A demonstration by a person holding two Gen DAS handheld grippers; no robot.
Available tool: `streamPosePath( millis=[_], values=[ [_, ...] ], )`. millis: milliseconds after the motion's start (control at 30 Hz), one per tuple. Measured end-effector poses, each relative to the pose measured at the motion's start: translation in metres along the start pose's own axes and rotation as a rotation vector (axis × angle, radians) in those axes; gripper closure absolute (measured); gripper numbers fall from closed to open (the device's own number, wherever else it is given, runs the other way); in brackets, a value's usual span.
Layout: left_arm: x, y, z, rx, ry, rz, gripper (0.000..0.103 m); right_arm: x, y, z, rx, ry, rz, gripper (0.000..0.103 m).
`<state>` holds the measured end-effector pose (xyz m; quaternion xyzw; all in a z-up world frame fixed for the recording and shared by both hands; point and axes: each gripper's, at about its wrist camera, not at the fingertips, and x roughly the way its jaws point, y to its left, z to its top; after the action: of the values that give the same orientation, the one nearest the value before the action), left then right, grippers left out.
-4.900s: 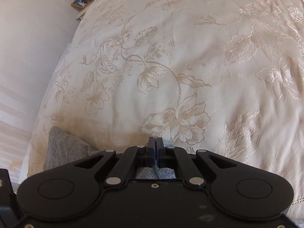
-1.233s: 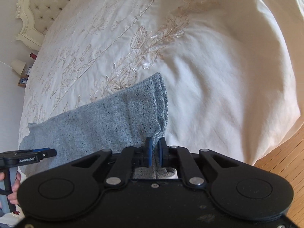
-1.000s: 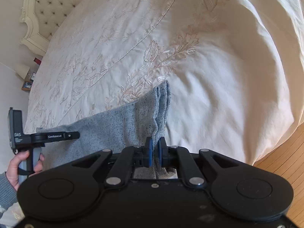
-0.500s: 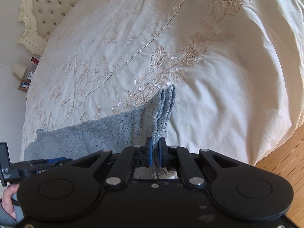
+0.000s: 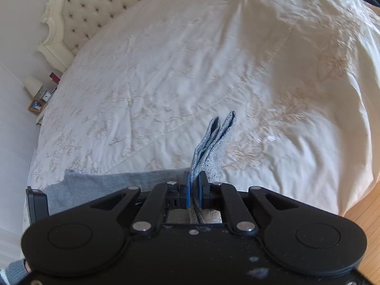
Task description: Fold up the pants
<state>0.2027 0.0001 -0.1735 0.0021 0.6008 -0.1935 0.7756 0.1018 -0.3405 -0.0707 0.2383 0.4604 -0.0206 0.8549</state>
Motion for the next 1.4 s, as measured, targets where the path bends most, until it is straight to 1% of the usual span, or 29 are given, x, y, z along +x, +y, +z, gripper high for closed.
streamPosePath(
  millis=[133, 200, 233, 267, 333, 400, 467, 500, 533, 567, 633, 700, 800, 833, 900, 967, 1000, 1067, 1100, 1200, 1233, 1300, 1367, 1400],
  values=[
    [-0.004, 0.061, 0.000, -0.068, 0.005, 0.018, 0.063, 0.002, 0.077, -0.001, -0.034, -0.022, 0.068, 0.096],
    [-0.008, 0.089, -0.002, -0.094, 0.012, 0.027, 0.063, 0.012, 0.116, -0.007, -0.059, -0.011, 0.105, 0.096],
    [-0.009, 0.101, -0.003, -0.102, 0.016, 0.033, 0.063, 0.020, 0.133, -0.012, -0.069, -0.002, 0.126, 0.098],
    [-0.011, 0.114, -0.006, -0.107, 0.020, 0.042, 0.063, 0.033, 0.157, -0.018, -0.081, 0.012, 0.153, 0.101],
    [-0.012, 0.133, -0.009, -0.113, 0.037, 0.063, 0.063, 0.058, 0.189, -0.033, -0.103, 0.047, 0.166, 0.100],
    [-0.012, 0.148, -0.011, -0.109, 0.052, 0.068, 0.063, 0.091, 0.221, -0.053, -0.133, 0.091, 0.172, 0.100],
    [-0.012, 0.156, -0.011, -0.094, 0.062, 0.068, 0.063, 0.124, 0.243, -0.075, -0.126, 0.151, 0.178, 0.100],
    [-0.012, 0.157, -0.011, -0.081, 0.065, 0.067, 0.063, 0.135, 0.252, -0.086, -0.119, 0.167, 0.181, 0.099],
    [-0.013, 0.156, -0.010, -0.068, 0.065, 0.062, 0.063, 0.146, 0.258, -0.096, -0.113, 0.189, 0.170, 0.096],
    [-0.013, 0.155, -0.009, -0.052, 0.061, 0.052, 0.063, 0.151, 0.262, -0.102, -0.112, 0.200, 0.154, 0.094],
    [-0.015, 0.152, -0.005, -0.021, 0.054, 0.020, 0.063, 0.145, 0.266, -0.110, -0.119, 0.179, 0.131, 0.092],
    [-0.015, 0.141, 0.000, 0.003, 0.046, -0.026, 0.062, 0.130, 0.264, -0.115, -0.128, 0.146, 0.101, 0.088],
    [-0.010, 0.116, 0.006, 0.055, 0.046, -0.100, 0.061, 0.105, 0.248, -0.120, -0.127, 0.108, 0.012, 0.087],
    [-0.007, 0.107, 0.008, 0.076, 0.051, -0.120, 0.060, 0.097, 0.240, -0.121, -0.130, 0.096, -0.025, 0.087],
    [0.003, 0.094, 0.009, 0.104, 0.065, -0.148, 0.054, 0.085, 0.227, -0.123, -0.129, 0.087, -0.083, 0.086],
    [0.021, 0.087, 0.010, 0.093, 0.112, -0.155, 0.054, 0.077, 0.214, -0.124, -0.095, 0.082, -0.116, 0.086],
    [0.027, 0.087, 0.009, 0.079, 0.133, -0.162, 0.054, 0.074, 0.208, -0.124, -0.067, 0.078, -0.125, 0.086],
    [0.032, 0.086, 0.007, 0.057, 0.134, -0.176, 0.052, 0.070, 0.199, -0.126, -0.028, 0.071, -0.134, 0.086],
    [0.033, 0.085, 0.006, 0.046, 0.127, -0.186, 0.049, 0.068, 0.197, -0.126, -0.018, 0.069, -0.135, 0.086],
    [0.034, 0.078, 0.008, 0.004, 0.124, -0.238, 0.042, 0.065, 0.191, -0.129, 0.000, 0.076, -0.127, 0.086],
    [0.034, 0.074, 0.009, 0.001, 0.119, -0.239, 0.040, 0.064, 0.190, -0.129, 0.003, 0.080, -0.121, 0.087],
    [0.038, 0.065, 0.010, 0.008, 0.110, -0.214, 0.036, 0.063, 0.187, -0.129, 0.000, 0.082, -0.111, 0.086],
    [0.043, 0.059, 0.009, 0.003, 0.106, -0.192, 0.034, 0.060, 0.184, -0.131, -0.016, 0.086, -0.098, 0.086],
    [0.042, 0.057, 0.009, 0.003, 0.096, -0.174, 0.042, 0.060, 0.184, -0.132, -0.031, 0.092, -0.093, 0.086]
  ],
)
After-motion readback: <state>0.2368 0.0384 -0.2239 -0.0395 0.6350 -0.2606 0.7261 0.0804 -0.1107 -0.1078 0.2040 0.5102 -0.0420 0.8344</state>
